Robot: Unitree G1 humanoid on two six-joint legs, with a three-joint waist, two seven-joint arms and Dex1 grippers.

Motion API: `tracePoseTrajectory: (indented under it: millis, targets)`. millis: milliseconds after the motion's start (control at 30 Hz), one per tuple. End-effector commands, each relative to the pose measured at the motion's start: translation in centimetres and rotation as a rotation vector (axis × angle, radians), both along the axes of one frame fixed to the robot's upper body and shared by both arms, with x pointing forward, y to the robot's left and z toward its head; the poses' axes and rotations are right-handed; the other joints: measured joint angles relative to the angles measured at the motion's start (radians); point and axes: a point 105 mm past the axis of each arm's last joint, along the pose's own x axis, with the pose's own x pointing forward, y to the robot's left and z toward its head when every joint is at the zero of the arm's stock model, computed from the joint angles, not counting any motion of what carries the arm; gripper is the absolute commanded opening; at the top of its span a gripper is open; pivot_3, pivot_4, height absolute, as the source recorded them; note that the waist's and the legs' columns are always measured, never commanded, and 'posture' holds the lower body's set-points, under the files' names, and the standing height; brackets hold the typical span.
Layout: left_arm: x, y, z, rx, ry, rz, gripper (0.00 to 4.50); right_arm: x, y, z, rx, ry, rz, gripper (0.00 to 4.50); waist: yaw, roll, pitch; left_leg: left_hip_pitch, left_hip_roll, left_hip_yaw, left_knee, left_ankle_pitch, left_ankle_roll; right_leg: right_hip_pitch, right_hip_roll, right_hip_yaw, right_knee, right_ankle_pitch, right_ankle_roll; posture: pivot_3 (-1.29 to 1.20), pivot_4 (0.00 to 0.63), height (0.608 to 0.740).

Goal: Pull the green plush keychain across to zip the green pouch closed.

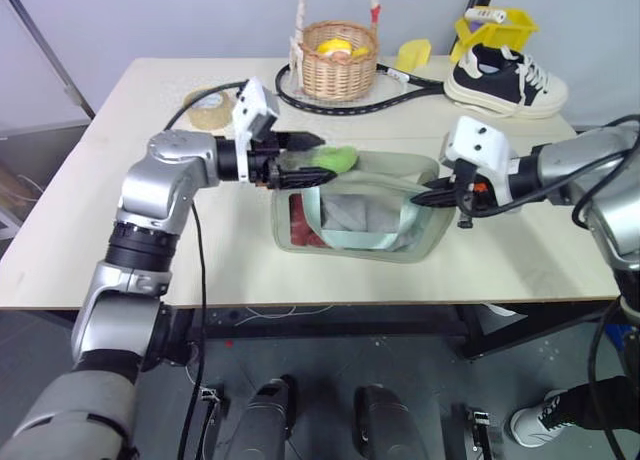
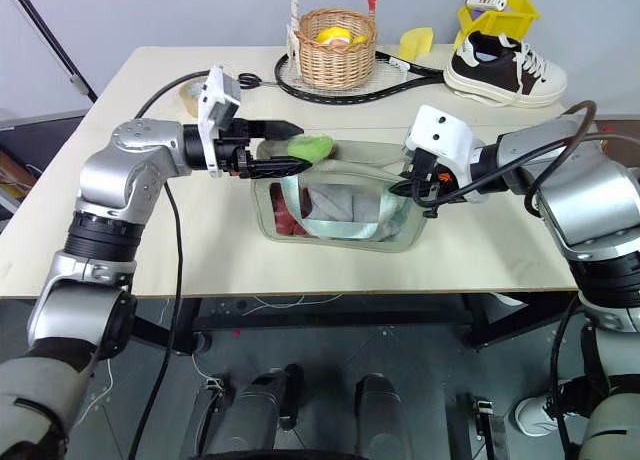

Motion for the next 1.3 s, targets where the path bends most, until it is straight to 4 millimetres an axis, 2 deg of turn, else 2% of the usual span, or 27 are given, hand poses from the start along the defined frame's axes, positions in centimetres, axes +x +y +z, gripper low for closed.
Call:
tracePoseTrajectory:
  millis: [33, 167, 300, 333, 367, 533, 667, 733, 767, 833, 900, 1000, 1133, 1200, 1233, 1300]
  targets:
    - [-0.6, 2.1, 2.0, -0.027, -0.069, 0.025, 3.45, -0.3, 0.0, 1.7, 0.022, -0.064, 0.001, 0.00, 0.000, 0.000, 0.000, 0.000, 0.000, 0.000, 0.000, 0.000, 0.000, 0.000, 0.000, 0.000, 0.000, 0.000, 0.000, 0.00, 0.150, 0.724]
    - [-1.7, 4.5, 0.2, 0.022, -0.012, 0.048, 3.45, -0.4, 0.0, 1.5, 0.026, -0.059, 0.001, 0.00, -0.002, 0.000, 0.000, 0.000, 0.000, 0.000, -0.001, 0.000, 0.000, 0.000, 0.000, 0.000, 0.000, 0.000, 0.000, 0.00, 0.150, 0.724]
    - [-2.8, 5.0, -2.9, 0.105, 0.046, 0.031, 3.45, -0.4, 0.1, 1.6, 0.030, -0.060, 0.002, 0.00, 0.003, 0.000, 0.000, 0.000, 0.000, 0.000, 0.000, 0.000, 0.000, 0.000, -0.001, 0.000, 0.000, 0.000, -0.001, 0.00, 0.150, 0.724]
    - [-2.6, 5.0, -3.4, 0.113, 0.054, 0.044, 2.93, -0.3, 0.1, 1.6, 0.031, -0.060, 0.003, 0.00, 0.006, 0.000, 0.000, 0.000, 0.000, 0.000, 0.000, 0.000, 0.000, 0.000, -0.001, 0.000, 0.000, -0.001, -0.001, 0.00, 0.150, 0.724]
    - [-2.4, 4.9, -3.8, 0.120, 0.052, 0.053, 2.67, -0.3, 0.1, 1.7, 0.032, -0.061, 0.004, 0.00, 0.008, 0.000, 0.000, 0.000, 0.000, -0.001, 0.000, 0.000, 0.000, 0.000, -0.001, 0.000, 0.000, -0.002, -0.003, 0.00, 0.150, 0.724]
    - [-2.3, 4.0, -4.1, 0.100, 0.056, 0.050, 0.07, -0.3, 0.2, 1.7, 0.033, -0.062, 0.009, 0.00, 0.004, 0.000, 0.000, 0.000, 0.000, 0.000, 0.000, 0.000, 0.000, 0.000, -0.001, 0.000, -0.001, -0.002, -0.004, 0.00, 0.150, 0.724]
    - [-2.2, 3.8, -4.2, 0.097, 0.051, 0.064, 0.03, -0.6, 0.2, 1.7, 0.034, -0.054, 0.020, 0.00, 0.004, 0.000, 0.000, 0.000, 0.000, 0.000, 0.000, 0.000, 0.000, 0.000, -0.001, 0.000, -0.001, 0.000, -0.001, 0.00, 0.150, 0.724]
    - [-2.1, 3.7, -4.3, 0.092, 0.054, 0.080, 0.00, -2.2, 0.9, 3.1, 0.112, -0.038, 0.112, 0.79, 0.006, 0.000, 0.000, 0.000, 0.000, 0.000, 0.000, 0.000, 0.000, 0.000, -0.001, 0.000, -0.001, 0.000, -0.001, 0.00, 0.150, 0.724]
    - [-2.1, 3.7, -4.3, 0.090, 0.054, 0.084, 0.00, -2.8, 1.4, 4.4, 0.173, -0.054, 0.157, 1.02, 0.007, 0.000, 0.000, -0.001, 0.000, 0.000, 0.000, 0.000, 0.000, 0.000, -0.001, 0.000, -0.001, 0.000, -0.001, 0.00, 0.150, 0.724]
    - [-2.2, 3.6, -4.3, 0.084, 0.056, 0.089, 0.00, -3.2, 2.5, 6.5, 0.275, -0.099, 0.208, 1.92, 0.005, 0.000, 0.000, -0.001, 0.000, 0.000, 0.000, 0.000, 0.000, 0.000, -0.001, 0.000, -0.001, 0.000, -0.001, 0.00, 0.150, 0.724]
    - [-2.1, 3.5, -4.2, 0.077, 0.056, 0.098, 0.00, -3.2, 4.3, 6.7, 0.285, -0.126, 0.253, 2.92, 0.002, 0.000, 0.000, 0.000, 0.000, 0.000, 0.000, 0.000, 0.000, 0.000, -0.001, 0.000, -0.001, 0.000, -0.001, 0.00, 0.150, 0.724]
    - [-2.1, 3.4, -4.2, 0.069, 0.059, 0.105, 0.00, -2.2, 7.4, 5.9, 0.288, -0.133, 0.280, 2.92, -0.003, -0.001, 0.000, 0.001, 0.001, -0.001, -0.001, 0.000, 0.000, 0.001, 0.000, 0.000, -0.001, 0.000, -0.001, 0.00, 0.150, 0.724]
    - [-2.2, 3.4, -4.3, 0.066, 0.063, 0.107, 0.00, 0.5, 9.4, 4.0, 0.199, -0.159, 0.216, 2.92, 0.002, -0.001, 0.000, 0.000, 0.000, -0.001, 0.000, 0.000, 0.000, 0.000, 0.000, 0.000, 0.000, 0.000, -0.001, 0.00, 0.150, 0.724]
    - [-2.3, 3.4, -4.3, 0.066, 0.065, 0.110, 0.00, 1.7, 9.7, 3.6, 0.176, -0.149, 0.165, 2.41, 0.004, -0.001, 0.000, -0.001, -0.001, -0.001, 0.000, 0.000, 0.000, -0.001, -0.001, 0.000, 0.000, 0.000, -0.001, 0.00, 0.150, 0.724]
    - [-2.3, 3.5, -4.4, 0.065, 0.066, 0.113, 0.00, 1.9, 9.7, 4.0, 0.197, -0.150, 0.148, 2.17, 0.004, -0.001, 0.000, -0.001, -0.001, -0.001, 0.000, 0.000, 0.000, -0.001, -0.001, 0.000, 0.000, 0.000, -0.001, 0.00, 0.150, 0.724]
    - [-2.3, 3.6, -4.4, 0.065, 0.067, 0.119, 0.00, 1.8, 9.5, 5.2, 0.261, -0.141, 0.139, 1.21, 0.003, -0.001, 0.000, -0.001, -0.001, -0.001, 0.000, 0.000, 0.000, -0.001, -0.001, 0.000, 0.000, 0.000, -0.001, 0.00, 0.150, 0.724]
